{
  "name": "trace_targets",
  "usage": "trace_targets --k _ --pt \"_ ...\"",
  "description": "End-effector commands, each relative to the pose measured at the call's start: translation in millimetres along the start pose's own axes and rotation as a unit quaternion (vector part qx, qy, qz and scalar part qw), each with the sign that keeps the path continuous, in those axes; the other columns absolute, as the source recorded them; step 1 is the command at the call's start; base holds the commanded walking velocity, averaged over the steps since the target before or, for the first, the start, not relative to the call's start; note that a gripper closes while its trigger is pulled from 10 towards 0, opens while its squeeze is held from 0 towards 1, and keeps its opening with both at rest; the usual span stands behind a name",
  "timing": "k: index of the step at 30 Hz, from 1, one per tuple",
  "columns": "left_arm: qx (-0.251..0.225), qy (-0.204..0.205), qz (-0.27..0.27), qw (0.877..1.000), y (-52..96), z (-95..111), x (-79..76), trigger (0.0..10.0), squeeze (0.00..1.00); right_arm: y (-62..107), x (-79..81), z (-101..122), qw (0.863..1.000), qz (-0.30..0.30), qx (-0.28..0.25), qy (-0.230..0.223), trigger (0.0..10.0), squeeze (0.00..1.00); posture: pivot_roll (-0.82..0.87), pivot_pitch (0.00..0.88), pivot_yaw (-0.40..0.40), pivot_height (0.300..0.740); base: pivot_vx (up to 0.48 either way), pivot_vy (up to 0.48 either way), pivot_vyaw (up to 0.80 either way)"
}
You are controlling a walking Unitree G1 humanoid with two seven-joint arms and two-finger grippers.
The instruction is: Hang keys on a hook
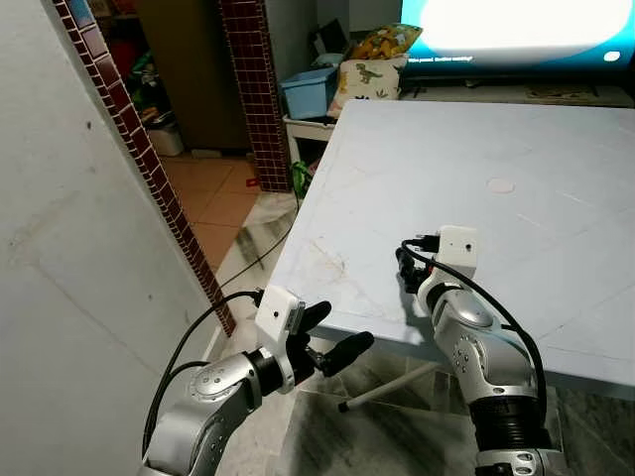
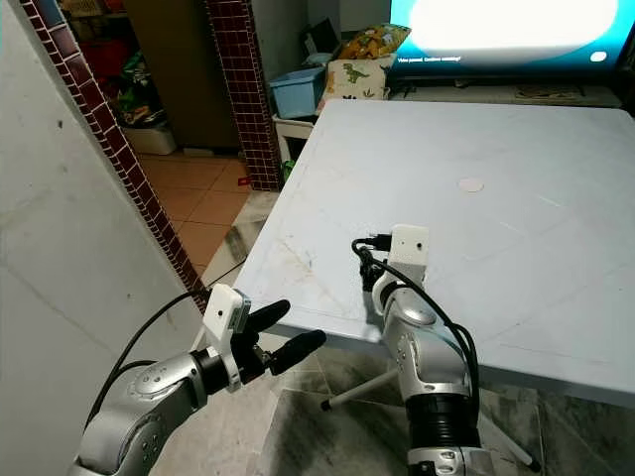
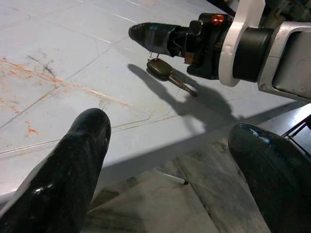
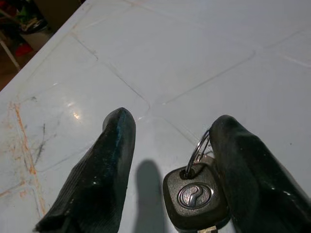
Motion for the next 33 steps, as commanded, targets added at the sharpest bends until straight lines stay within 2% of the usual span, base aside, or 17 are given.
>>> trace_targets --k 1,12,33 --pt "0.002 -0.007 0.002 1.0 0.3 -0.1 0.8 10.0 0.0 -1.9 5.6 2.4 1.0 0.008 0.0 -0.009 0.0 0.0 -0.07 0.0 0.112 0.74 0.0 0.0 0.0" --pt "0.002 -0.006 0.002 1.0 0.0 -0.5 0.8 10.0 0.0 -2.3 0.8 -1.6 1.0 -0.005 0.013 -0.02 0.0 0.0 -0.07 0.0 0.111 0.74 0.0 0.0 0.0" --pt "0.002 -0.009 0.004 1.0 -0.3 -0.1 2.6 10.0 0.0 -3.5 4.4 5.9 1.0 0.008 -0.009 0.0 0.0 0.0 -0.07 0.0 0.115 0.74 0.0 0.0 0.0"
Point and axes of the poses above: a point about 5 cm out from each wrist's last joint towards the gripper, its own y axis pointing back from the gripper into the wrist, its own z axis along the axis of the wrist's last joint, x = y × z, the point moved 1 cm from there along -y, pointing out of the wrist towards the gripper, and after that the axes turned 9 degrees about -y, right-handed, at the moved point
